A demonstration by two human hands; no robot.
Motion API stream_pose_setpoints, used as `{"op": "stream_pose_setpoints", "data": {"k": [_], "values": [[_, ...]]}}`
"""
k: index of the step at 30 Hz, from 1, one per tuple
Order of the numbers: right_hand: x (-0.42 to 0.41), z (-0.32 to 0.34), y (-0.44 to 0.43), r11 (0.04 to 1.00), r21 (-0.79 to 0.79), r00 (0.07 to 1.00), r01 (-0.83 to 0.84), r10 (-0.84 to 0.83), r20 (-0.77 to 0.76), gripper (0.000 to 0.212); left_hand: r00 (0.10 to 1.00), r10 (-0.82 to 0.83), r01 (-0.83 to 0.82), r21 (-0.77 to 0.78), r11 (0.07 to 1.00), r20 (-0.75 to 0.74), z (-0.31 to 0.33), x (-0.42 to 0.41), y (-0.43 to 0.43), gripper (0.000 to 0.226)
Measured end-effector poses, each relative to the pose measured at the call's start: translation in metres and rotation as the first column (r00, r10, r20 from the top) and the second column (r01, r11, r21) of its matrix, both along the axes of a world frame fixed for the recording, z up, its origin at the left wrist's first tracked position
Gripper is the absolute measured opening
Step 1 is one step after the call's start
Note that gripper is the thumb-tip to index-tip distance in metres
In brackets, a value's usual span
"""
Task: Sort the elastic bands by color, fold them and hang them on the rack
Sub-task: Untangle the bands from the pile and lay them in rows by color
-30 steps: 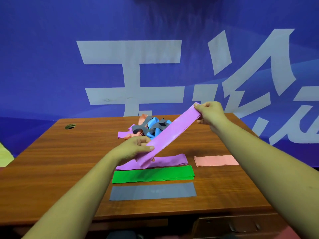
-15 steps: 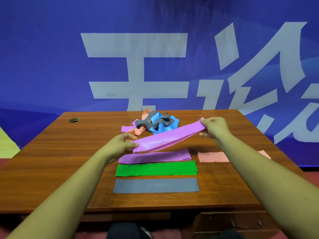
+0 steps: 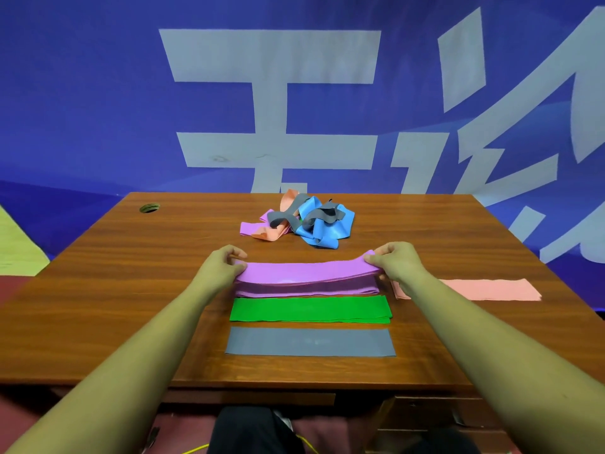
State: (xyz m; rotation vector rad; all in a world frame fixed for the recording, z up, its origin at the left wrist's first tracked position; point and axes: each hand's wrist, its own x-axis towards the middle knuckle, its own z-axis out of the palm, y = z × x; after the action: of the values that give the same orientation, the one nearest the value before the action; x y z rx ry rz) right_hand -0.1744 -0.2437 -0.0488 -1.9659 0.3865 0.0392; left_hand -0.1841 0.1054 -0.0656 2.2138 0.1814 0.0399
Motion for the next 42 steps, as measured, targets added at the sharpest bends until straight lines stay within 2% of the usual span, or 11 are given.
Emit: {"op": "stream_pose_setpoints", "data": {"k": [10,17,21,24,28,34,38,42], "values": [[0.009,-0.04,0.012,0.954,-0.3,0.999,-0.013,0.028,0.045,0.022,0.998,-0.046,0.036,0.246,0.969,0.032,-0.029,0.009,0.005,0.013],[0.006,-0.051,0.017,0.94,-0.342,0.985,0.013,0.047,0.167,0.024,0.987,-0.045,0.004,0.259,0.966,0.155,-0.036,0.005,-0.001,0.01],[0.005,-0.055,0.016,0.906,-0.424,0.975,0.004,0.09,0.201,0.027,0.988,-0.077,0.033,0.311,0.95,0.13,-0.04,0.008,-0.002,0.01],[0.001,-0.062,0.015,0.833,-0.552,0.976,-0.038,0.148,0.157,0.017,0.982,-0.134,0.077,0.367,0.927,0.132,-0.047,0.006,-0.003,0.009],[-0.005,-0.063,0.015,0.806,-0.592,0.967,-0.01,0.159,0.2,0.007,0.988,-0.104,0.057,0.345,0.937,0.118,-0.046,0.003,-0.003,0.012],[0.007,-0.031,0.02,0.765,-0.644,0.934,-0.003,0.232,0.271,0.019,0.968,-0.125,0.037,0.37,0.928,0.216,-0.015,0.016,-0.014,0.017],[0.042,-0.014,0.035,0.747,-0.658,0.924,-0.097,0.313,0.219,0.033,0.942,-0.241,0.134,0.395,0.909,0.235,0.004,0.047,-0.046,0.017],[0.079,-0.022,0.05,0.665,-0.703,0.887,-0.253,0.449,0.105,0.04,0.916,-0.376,0.266,0.486,0.832,0.142,-0.002,0.085,-0.084,0.024]]}}
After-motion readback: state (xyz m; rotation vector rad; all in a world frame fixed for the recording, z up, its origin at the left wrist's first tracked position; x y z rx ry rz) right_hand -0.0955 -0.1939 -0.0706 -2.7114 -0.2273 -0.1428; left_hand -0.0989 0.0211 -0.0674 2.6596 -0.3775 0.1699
